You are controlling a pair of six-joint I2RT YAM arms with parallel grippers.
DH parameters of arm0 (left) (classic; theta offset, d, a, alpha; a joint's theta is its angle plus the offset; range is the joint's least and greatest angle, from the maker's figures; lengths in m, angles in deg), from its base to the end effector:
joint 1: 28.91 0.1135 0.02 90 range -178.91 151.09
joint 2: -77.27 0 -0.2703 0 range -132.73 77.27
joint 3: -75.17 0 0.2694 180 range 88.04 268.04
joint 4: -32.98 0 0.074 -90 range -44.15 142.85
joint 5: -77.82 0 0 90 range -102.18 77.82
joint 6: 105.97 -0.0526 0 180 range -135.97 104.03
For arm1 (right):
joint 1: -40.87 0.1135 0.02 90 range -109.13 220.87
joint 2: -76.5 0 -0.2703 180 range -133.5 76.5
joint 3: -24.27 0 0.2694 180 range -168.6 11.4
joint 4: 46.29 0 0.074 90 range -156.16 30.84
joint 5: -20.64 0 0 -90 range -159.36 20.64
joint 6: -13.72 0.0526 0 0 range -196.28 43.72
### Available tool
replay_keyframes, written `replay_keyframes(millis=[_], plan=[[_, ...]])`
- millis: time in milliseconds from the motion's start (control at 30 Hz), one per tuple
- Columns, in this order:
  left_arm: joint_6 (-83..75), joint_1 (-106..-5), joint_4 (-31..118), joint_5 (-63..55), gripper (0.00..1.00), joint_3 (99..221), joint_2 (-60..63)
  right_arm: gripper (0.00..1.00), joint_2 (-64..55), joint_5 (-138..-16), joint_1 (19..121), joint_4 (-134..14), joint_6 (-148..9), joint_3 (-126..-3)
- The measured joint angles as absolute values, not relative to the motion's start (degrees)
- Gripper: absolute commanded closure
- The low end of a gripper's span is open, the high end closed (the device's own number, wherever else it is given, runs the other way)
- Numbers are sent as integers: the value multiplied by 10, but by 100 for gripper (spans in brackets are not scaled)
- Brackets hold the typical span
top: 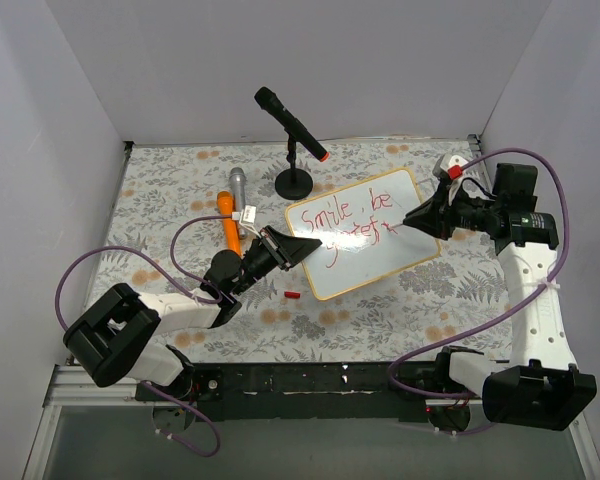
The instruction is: Write a sentence on the whiteboard
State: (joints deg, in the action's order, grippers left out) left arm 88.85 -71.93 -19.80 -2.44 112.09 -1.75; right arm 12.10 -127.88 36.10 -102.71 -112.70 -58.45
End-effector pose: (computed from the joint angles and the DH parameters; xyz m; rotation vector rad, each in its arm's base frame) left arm 0.2075 -0.2058 0.2216 -0.7726 1.6545 -2.1482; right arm 0.2417 0.0248 0.3793 -1.0097 1.6754 0.6667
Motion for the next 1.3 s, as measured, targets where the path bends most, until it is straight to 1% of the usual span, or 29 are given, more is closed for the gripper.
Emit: replay_keyframes(millis=[433,900,1300], plan=[[883,-719,-196,-32,100,1121,-18,99,142,-1249,361,-1050,-1143,-567],[883,-719,-195,-34,100,1121,-18,99,85,-1233,360,-1007,-1107,-619],[884,-719,-197,-31,100,1121,-21,99,87,-1235,360,-988,-1095,-611]])
